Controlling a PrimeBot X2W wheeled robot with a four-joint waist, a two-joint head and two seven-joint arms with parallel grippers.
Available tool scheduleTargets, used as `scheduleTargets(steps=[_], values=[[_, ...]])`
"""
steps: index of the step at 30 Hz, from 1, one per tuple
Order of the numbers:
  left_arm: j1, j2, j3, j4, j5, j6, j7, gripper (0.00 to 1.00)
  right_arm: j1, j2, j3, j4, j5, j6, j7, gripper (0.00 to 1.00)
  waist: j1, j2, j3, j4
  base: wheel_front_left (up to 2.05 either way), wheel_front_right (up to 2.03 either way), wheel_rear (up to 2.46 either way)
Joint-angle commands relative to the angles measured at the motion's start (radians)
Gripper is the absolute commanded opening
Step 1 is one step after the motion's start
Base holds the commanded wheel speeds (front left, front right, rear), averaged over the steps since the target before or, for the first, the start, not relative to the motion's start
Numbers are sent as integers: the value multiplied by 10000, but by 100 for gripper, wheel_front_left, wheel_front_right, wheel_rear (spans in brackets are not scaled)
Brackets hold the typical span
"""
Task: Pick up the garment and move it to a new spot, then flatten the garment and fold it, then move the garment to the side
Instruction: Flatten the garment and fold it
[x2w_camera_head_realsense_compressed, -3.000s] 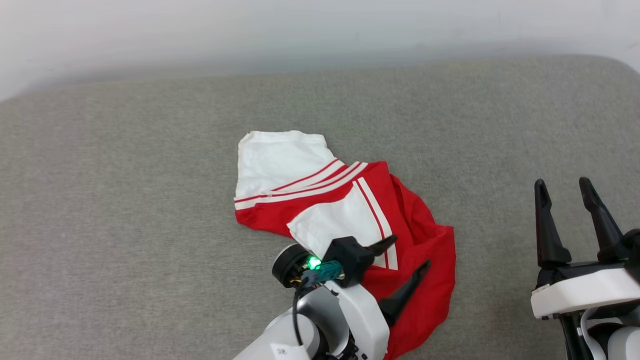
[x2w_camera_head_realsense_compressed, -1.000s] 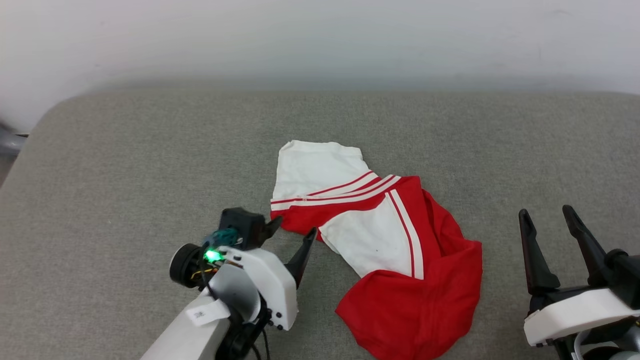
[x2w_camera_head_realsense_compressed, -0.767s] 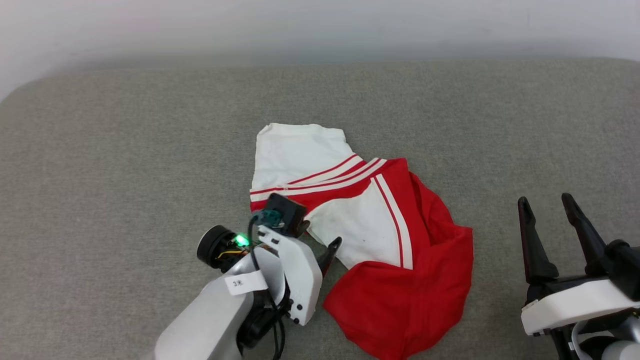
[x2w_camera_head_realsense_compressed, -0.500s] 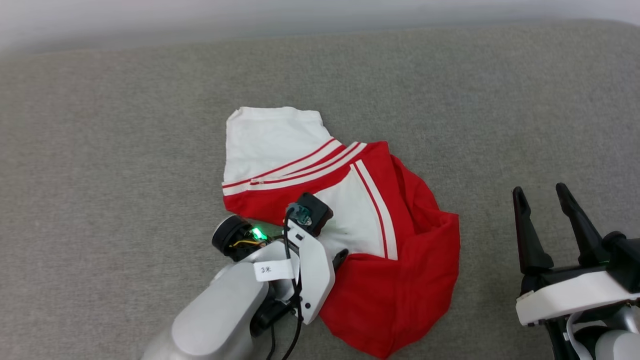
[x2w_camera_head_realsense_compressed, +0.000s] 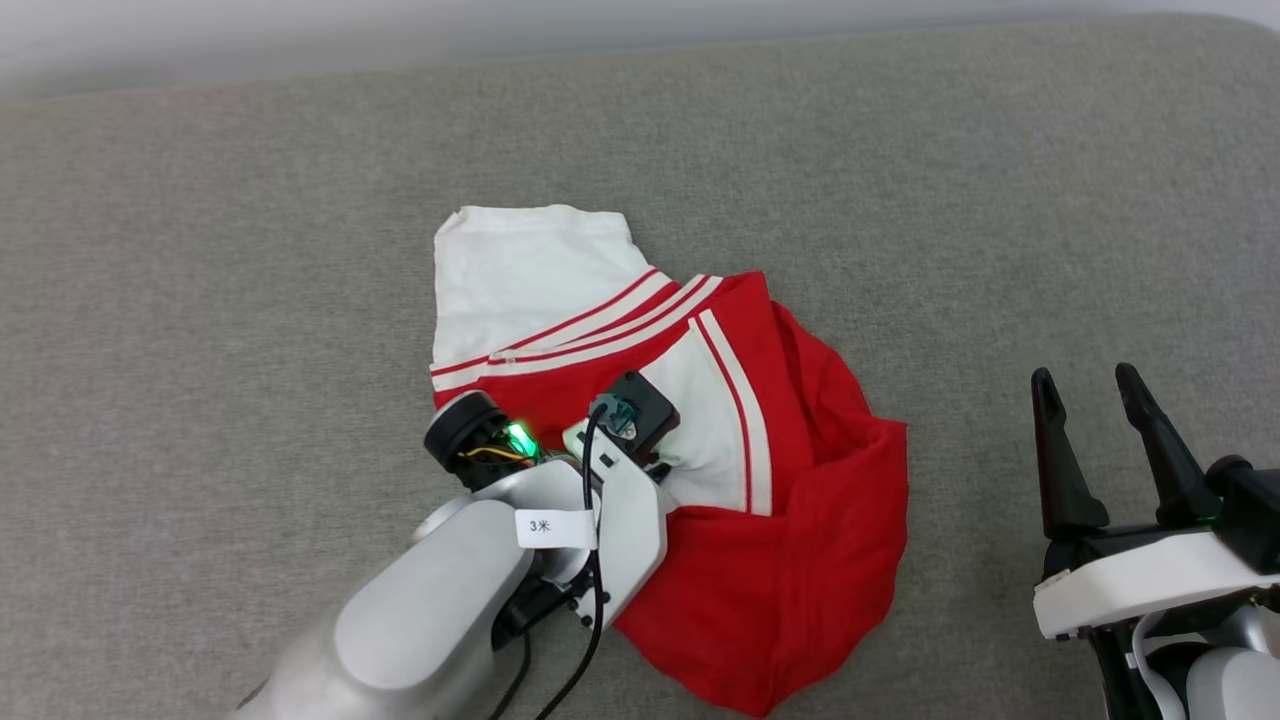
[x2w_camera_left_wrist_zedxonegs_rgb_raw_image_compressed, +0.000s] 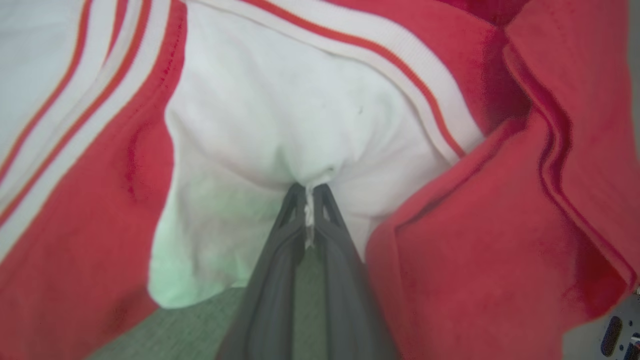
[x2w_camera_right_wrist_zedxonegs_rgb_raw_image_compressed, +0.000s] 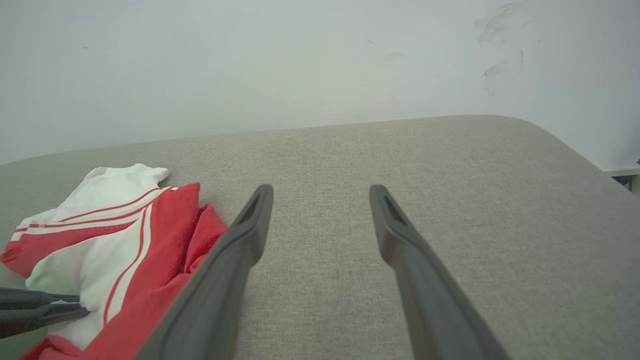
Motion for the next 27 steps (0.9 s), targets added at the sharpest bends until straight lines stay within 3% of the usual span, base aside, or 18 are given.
scheduleTargets(steps=[1,12,21,23,27], values=[[112,227,70,-231,137,165,-264,0,47,20,-27,33,-3,-10,43,100,-1,0,-263,221,0,0,0],[1099,1255,858,-2263,58,1295,-798,0,392,20,-460,-42,-102,-10,417,100,-1,0,-1098,1050,0,0,0],[3877,2793,2056,-3352,-757,3185,-618,0,776,20,-615,-141,-57,-10,671,100,-1,0,-1680,1331,0,0,0],[4596,2898,2278,-3339,-1109,3486,-730,0,823,19,-663,-164,-44,-10,724,100,-1,0,-1766,1330,0,0,0],[5676,2574,2528,-3045,-1828,3773,-1035,0,935,19,-705,-187,-19,-10,769,100,-1,0,-1902,1291,0,0,0]])
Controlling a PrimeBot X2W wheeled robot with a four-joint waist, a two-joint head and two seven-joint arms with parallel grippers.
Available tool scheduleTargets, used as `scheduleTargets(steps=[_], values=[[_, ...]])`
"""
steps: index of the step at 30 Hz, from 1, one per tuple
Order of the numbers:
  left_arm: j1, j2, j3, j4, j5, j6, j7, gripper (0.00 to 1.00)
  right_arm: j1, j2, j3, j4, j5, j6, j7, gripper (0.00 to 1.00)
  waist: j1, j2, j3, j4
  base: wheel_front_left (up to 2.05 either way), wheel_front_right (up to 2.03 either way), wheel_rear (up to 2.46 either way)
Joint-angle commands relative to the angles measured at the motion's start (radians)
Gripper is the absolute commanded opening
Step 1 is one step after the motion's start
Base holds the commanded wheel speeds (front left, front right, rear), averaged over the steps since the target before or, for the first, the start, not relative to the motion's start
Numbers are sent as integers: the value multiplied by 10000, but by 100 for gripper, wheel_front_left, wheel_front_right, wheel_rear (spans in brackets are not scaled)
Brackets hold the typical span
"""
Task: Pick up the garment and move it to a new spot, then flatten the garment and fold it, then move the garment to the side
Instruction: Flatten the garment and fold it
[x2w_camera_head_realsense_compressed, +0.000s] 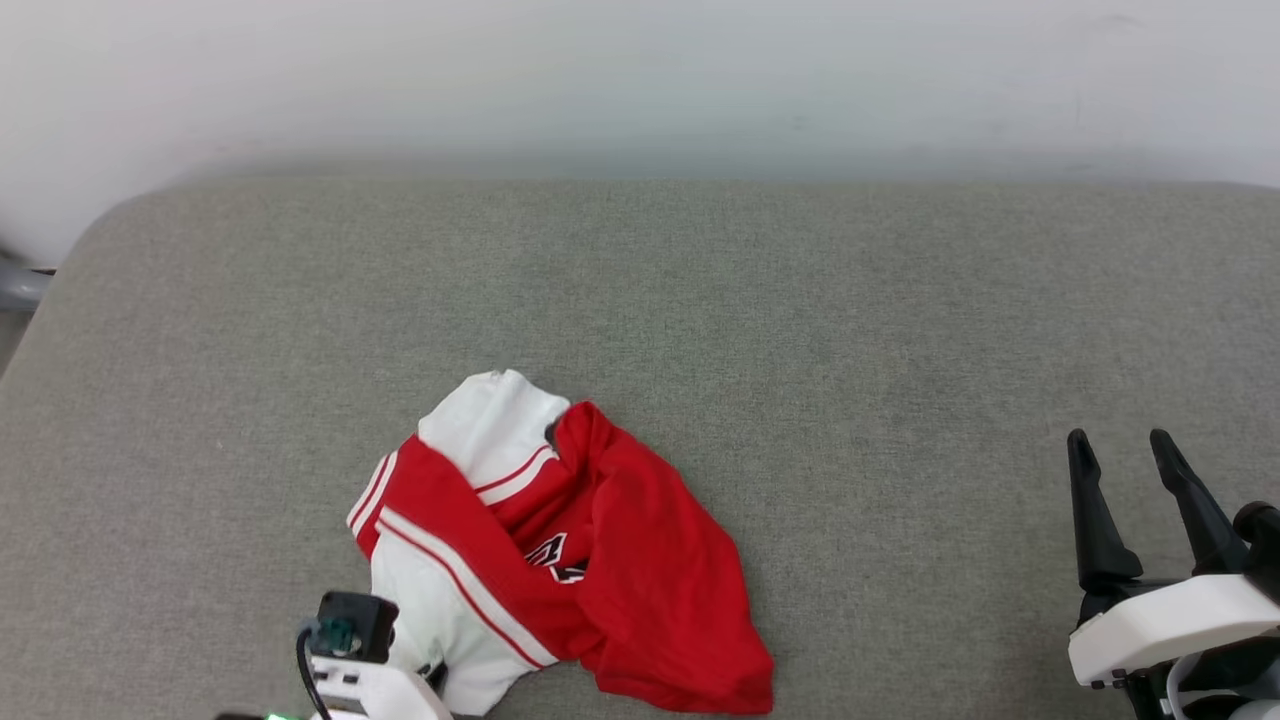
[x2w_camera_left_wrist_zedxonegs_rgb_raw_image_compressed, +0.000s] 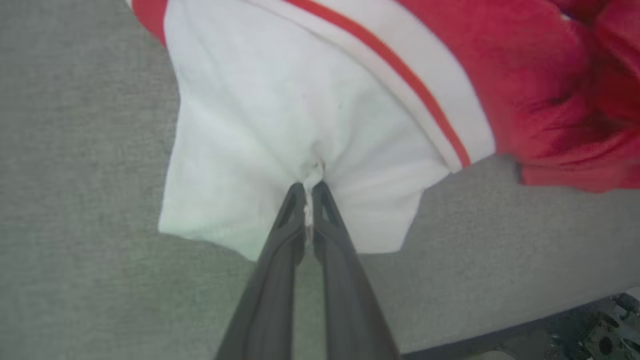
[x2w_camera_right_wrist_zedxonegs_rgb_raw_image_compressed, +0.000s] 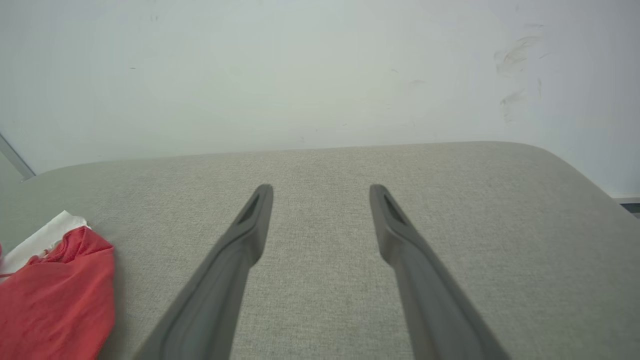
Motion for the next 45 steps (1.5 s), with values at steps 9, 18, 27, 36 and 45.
scheduleTargets(steps=[9,18,27,36,45], values=[[107,-1016,521,581,-149,148,-2070,100,230,18,-16,-152,-36,-10,132,100,1,0,-254,-98,0,0,0],[-213,-1375,1102,139,574,426,-4779,100,301,19,-84,-159,127,-10,248,100,1,0,-359,-115,0,0,0],[-932,-1677,1425,-585,1094,234,-6008,100,-663,22,504,789,1101,-9,1525,100,1,0,78,677,0,0,0],[-1567,-2396,1500,-961,1549,-134,-6206,100,-2912,-993,2867,2345,2126,-9,4365,100,1,0,767,2016,0,0,0],[-1938,-3300,1674,-775,1975,-772,-6204,100,-5286,-1901,5259,4086,3035,-7,5959,100,1,0,1380,2995,0,0,0]])
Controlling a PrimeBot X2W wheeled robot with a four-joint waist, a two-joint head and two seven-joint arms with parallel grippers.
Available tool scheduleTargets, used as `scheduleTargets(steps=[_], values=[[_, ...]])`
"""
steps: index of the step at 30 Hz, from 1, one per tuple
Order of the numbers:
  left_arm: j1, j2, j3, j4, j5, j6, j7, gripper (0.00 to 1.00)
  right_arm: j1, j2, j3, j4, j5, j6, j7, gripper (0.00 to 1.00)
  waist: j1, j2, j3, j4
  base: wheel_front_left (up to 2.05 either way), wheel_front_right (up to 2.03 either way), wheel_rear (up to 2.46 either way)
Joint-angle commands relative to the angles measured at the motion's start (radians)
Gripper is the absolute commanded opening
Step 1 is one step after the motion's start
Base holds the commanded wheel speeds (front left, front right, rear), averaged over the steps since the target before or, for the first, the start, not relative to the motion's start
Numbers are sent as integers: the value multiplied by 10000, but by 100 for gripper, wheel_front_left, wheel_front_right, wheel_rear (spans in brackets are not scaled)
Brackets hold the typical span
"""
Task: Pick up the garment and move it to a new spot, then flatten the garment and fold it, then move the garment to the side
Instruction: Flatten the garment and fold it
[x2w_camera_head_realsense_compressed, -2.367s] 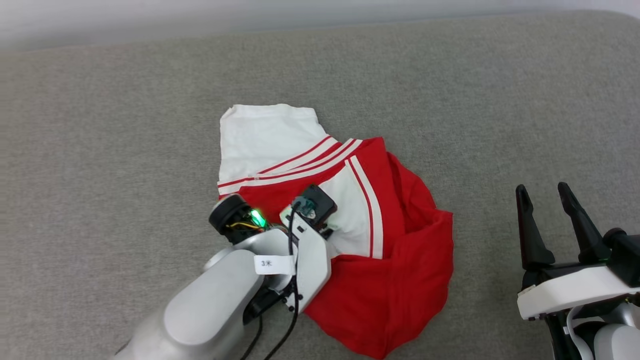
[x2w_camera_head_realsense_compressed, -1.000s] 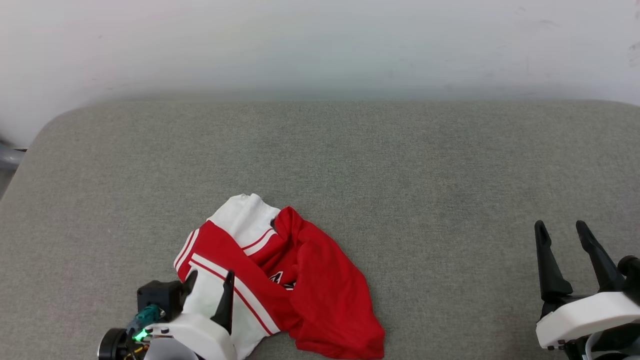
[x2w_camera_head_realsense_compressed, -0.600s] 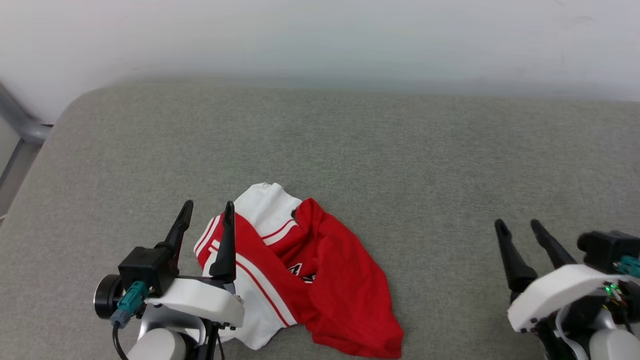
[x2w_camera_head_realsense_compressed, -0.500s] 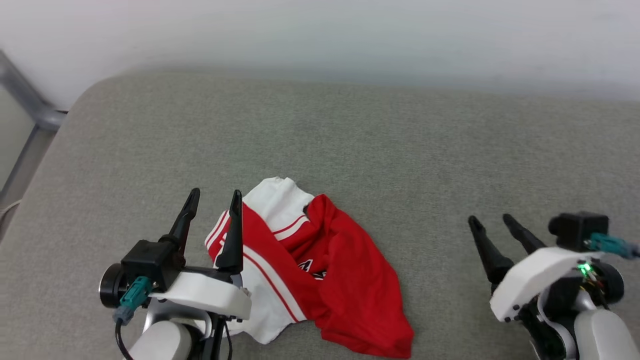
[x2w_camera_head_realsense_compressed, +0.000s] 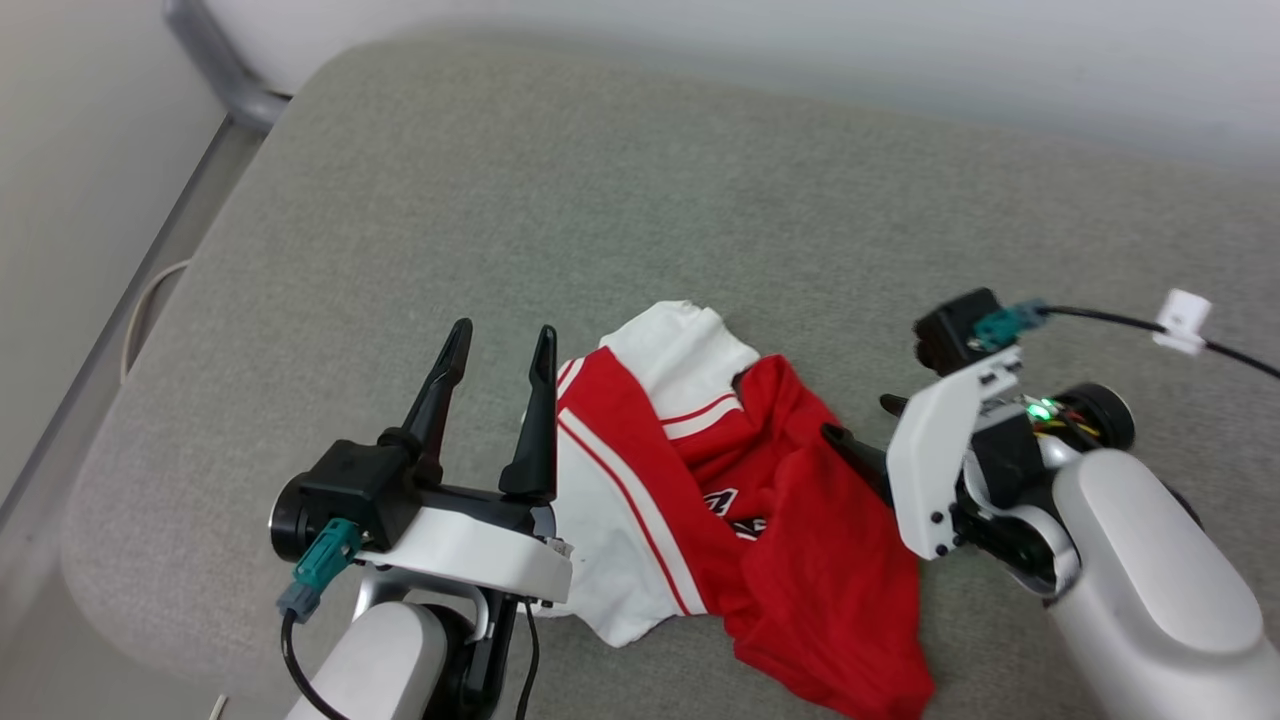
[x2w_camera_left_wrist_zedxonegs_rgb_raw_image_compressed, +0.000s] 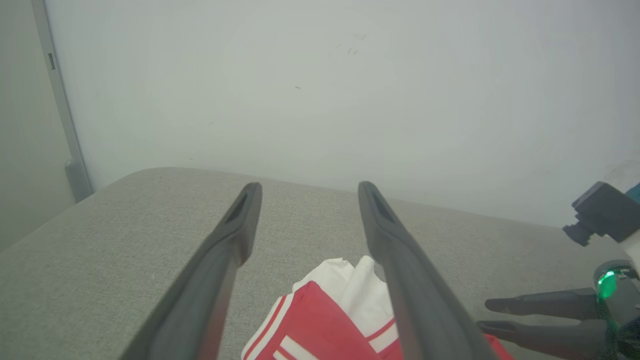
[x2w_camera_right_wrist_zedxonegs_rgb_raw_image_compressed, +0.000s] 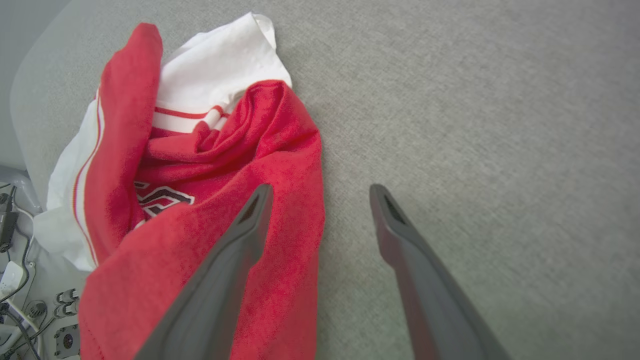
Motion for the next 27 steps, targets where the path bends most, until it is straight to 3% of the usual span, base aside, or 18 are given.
scheduleTargets(steps=[1,6,11,12,15,21,27], values=[[-159,-140,77,67,101,-123,-21,100,-473,-145,403,314,144,-5,100,100,-1,-1,339,332,0,0,0],[-140,-517,346,305,278,-458,-22,100,-1324,-346,1734,1461,712,-5,447,100,-1,-1,663,555,0,0,0],[-1,-859,620,414,520,-790,-23,100,-1177,-436,2752,2928,1205,-5,1611,100,-1,-1,746,679,0,0,0],[114,-1010,751,481,657,-927,-23,100,-1060,-359,3012,3386,1501,-5,1976,1,-1,-1,748,693,0,0,0],[226,-1108,950,554,793,-1030,-23,100,-1346,-336,3031,3329,1642,-5,1698,0,-1,-1,689,621,0,0,0],[396,-1126,1183,747,967,-1208,-24,100,-2192,-683,2084,2637,1882,-13,457,0,-1,-1,373,214,0,0,0],[627,-936,1355,859,1074,-1223,-24,100,-1303,-1178,756,1718,1814,-8,-266,0,-1,-1,-36,-622,0,0,0]])
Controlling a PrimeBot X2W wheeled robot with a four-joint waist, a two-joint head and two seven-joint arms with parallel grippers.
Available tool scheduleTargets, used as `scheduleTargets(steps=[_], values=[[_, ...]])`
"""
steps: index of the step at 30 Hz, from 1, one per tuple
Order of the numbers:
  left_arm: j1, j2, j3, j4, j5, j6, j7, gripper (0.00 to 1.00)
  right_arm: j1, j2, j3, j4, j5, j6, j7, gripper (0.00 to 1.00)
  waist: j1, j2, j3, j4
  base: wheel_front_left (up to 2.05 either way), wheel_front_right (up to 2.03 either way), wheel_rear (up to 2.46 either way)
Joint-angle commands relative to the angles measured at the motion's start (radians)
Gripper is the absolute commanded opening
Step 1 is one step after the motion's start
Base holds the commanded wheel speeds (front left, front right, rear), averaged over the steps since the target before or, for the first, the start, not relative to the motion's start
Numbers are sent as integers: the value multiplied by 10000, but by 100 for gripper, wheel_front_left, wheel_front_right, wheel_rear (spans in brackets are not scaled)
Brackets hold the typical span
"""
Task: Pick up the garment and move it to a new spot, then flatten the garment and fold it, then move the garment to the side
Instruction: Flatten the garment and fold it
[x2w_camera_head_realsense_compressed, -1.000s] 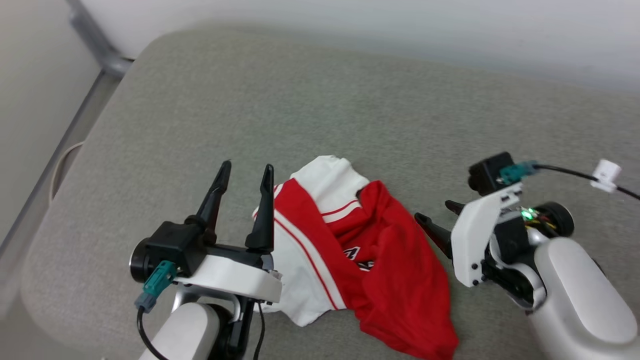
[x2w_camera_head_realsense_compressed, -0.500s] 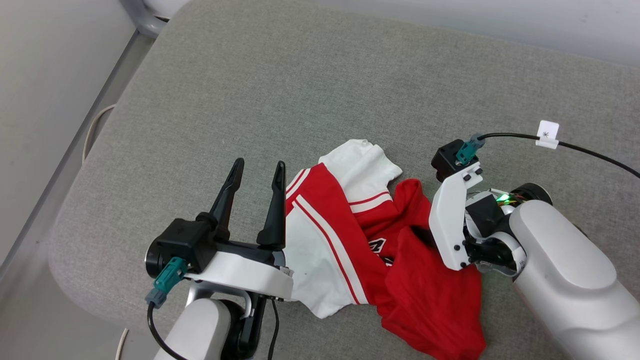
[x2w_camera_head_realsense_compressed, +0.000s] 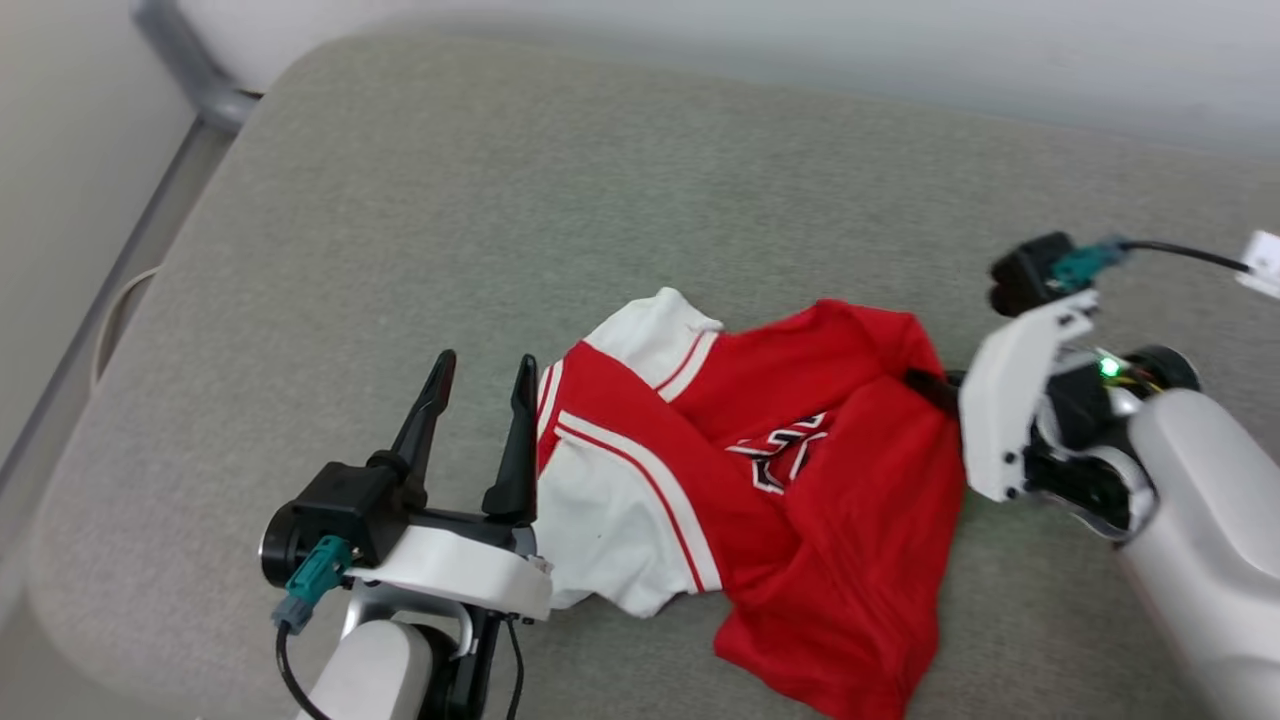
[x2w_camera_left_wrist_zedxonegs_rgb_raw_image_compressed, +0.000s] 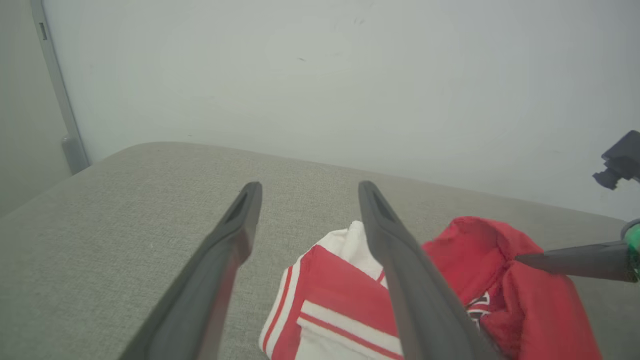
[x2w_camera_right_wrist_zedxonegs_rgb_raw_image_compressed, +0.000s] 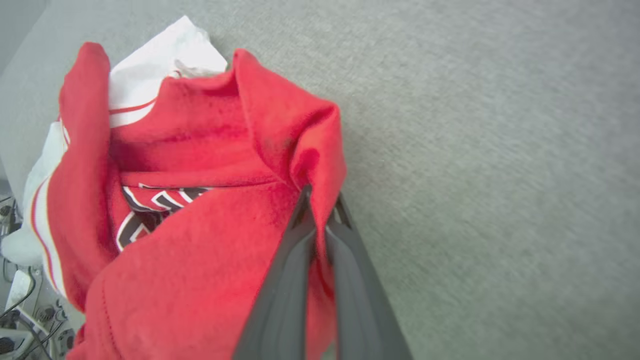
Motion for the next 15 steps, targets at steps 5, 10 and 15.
scheduleTargets(steps=[5,10,15], values=[[205,242,45,49,69,45,50,100,1612,-324,-1551,-818,-276,-14,-337,0,-1,0,-442,-1142,0,0,0],[328,455,74,-40,48,80,248,100,3855,110,-3571,-1835,-695,-12,-509,0,-1,0,-567,-2028,0,0,0],[433,638,110,-119,18,133,473,100,6234,1334,-5247,-3009,-1356,-14,-293,0,-1,0,-584,-2759,0,0,0]])
